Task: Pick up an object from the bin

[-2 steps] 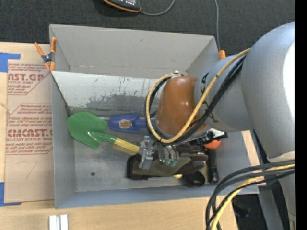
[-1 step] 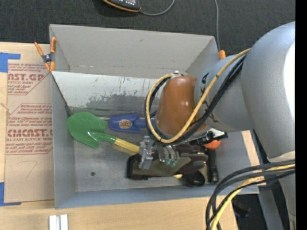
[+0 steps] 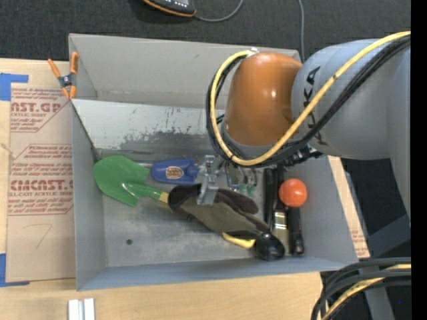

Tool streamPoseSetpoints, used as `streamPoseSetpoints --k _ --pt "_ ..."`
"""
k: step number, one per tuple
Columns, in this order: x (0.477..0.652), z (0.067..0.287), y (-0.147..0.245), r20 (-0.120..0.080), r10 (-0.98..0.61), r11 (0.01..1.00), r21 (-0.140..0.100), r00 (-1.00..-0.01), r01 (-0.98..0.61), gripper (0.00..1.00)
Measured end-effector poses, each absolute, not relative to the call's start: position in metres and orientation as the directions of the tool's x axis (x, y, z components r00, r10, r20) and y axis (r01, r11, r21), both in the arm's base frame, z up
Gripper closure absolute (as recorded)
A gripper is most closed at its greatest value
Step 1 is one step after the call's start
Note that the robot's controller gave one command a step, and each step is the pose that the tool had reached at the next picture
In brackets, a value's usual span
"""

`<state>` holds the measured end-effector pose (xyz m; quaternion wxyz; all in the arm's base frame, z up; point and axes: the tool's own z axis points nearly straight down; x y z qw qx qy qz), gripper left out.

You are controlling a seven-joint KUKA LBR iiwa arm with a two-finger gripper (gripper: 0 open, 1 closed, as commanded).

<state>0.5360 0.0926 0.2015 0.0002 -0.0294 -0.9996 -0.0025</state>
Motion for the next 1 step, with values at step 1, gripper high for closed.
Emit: streamPoseSetpoints --k 1 --pt "0.5157 0.2232 0.0723 0.009 0.061 0.998 0.002 -0.998 0.061 1.0"
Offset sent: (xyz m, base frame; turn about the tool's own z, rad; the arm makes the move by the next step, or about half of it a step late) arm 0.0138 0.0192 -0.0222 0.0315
